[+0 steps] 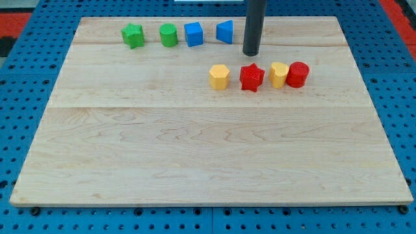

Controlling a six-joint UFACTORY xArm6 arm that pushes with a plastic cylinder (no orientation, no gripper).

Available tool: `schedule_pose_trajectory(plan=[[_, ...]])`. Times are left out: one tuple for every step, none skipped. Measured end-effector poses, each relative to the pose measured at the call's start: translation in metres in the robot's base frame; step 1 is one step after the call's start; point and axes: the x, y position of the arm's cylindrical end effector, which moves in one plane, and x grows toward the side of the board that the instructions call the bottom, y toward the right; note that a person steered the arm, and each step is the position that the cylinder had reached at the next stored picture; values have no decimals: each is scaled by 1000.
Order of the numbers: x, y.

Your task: Move the blue cube into the blue triangle

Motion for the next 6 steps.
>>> schedule_pose_trajectory(plan=[[-18,2],[-49,2],[-81,-6],[-98,-54],[-92,-64],[-90,-73]])
